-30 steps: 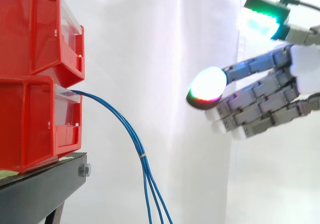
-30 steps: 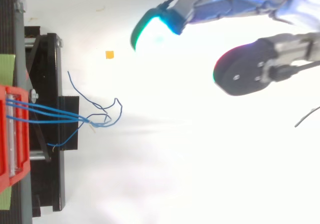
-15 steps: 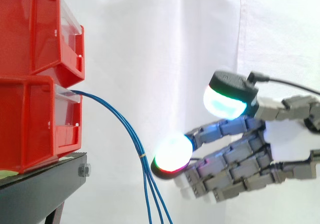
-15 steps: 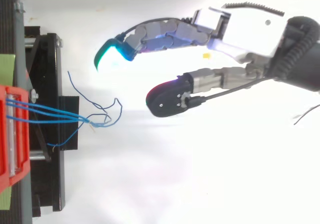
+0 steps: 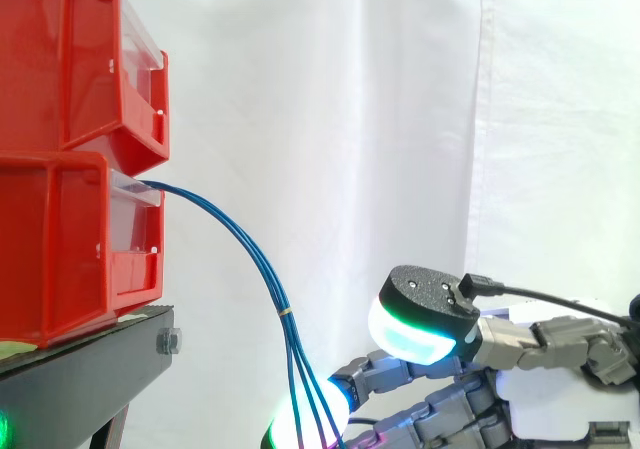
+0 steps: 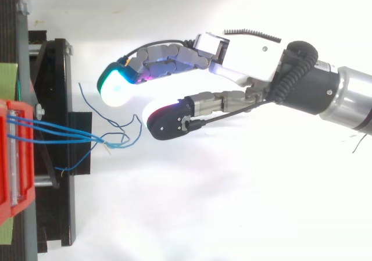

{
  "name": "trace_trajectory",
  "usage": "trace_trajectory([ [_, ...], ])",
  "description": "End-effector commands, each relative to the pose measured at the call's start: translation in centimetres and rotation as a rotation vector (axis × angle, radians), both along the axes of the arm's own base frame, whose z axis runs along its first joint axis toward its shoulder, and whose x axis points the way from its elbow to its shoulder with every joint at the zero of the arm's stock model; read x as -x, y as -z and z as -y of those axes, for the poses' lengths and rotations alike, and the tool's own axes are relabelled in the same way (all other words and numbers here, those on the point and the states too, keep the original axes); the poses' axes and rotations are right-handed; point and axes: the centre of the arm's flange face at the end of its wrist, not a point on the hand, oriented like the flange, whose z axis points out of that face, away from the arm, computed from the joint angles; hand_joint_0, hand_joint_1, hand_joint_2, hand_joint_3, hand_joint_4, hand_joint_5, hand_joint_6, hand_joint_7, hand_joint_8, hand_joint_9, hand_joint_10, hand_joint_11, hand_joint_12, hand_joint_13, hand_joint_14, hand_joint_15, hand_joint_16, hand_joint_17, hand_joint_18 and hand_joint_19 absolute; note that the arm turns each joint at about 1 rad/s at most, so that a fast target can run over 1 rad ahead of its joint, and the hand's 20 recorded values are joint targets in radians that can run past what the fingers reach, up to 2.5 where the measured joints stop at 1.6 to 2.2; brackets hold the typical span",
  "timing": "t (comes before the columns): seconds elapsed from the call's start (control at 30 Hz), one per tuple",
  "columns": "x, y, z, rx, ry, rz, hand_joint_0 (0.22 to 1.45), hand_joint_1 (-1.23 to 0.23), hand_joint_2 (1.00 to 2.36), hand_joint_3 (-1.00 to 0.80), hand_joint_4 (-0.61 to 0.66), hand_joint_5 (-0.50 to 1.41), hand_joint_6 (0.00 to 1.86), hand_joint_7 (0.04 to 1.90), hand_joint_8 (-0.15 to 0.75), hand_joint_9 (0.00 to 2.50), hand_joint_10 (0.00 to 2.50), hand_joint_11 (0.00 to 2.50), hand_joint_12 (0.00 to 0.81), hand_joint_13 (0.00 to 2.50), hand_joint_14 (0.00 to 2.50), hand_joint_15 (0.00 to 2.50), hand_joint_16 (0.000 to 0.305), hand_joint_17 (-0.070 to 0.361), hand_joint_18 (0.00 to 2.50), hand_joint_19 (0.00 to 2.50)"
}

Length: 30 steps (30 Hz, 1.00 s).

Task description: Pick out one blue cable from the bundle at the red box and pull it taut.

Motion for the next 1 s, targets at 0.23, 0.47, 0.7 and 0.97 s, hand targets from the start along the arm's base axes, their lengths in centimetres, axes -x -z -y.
trace_trajectory([
  [0.23, -0.9, 0.0, -0.6, -0.030, -0.022, 0.076, 0.46, -0.62, 1.00, -0.50, 0.15, -0.22, 0.50, 0.88, 0.212, 0.55, 0.01, 0.29, 0.233, 0.45, 0.01, 0.24, 0.021, 0.048, 0.09, 0.25],
  [0.47, -1.4, 0.1, -0.7, -0.048, -0.027, 0.118, 0.46, -0.65, 1.00, -0.50, 0.15, -0.21, 0.50, 0.90, 0.215, 0.57, 0.01, 0.31, 0.233, 0.49, 0.01, 0.27, 0.020, 0.045, 0.10, 0.26],
  [0.7, -1.9, 1.5, -1.1, -0.048, -0.044, 0.147, 0.47, -0.63, 1.00, -0.50, 0.15, -0.21, 0.50, 0.90, 0.217, 0.59, 0.01, 0.32, 0.232, 0.51, 0.01, 0.29, 0.019, 0.042, 0.10, 0.29],
  [0.97, -3.0, 1.5, -1.6, -0.053, -0.071, 0.184, 0.48, -0.59, 1.00, -0.50, 0.14, -0.20, 0.50, 0.90, 0.215, 0.61, 0.01, 0.34, 0.230, 0.55, 0.01, 0.34, 0.017, 0.039, 0.08, 0.33],
])
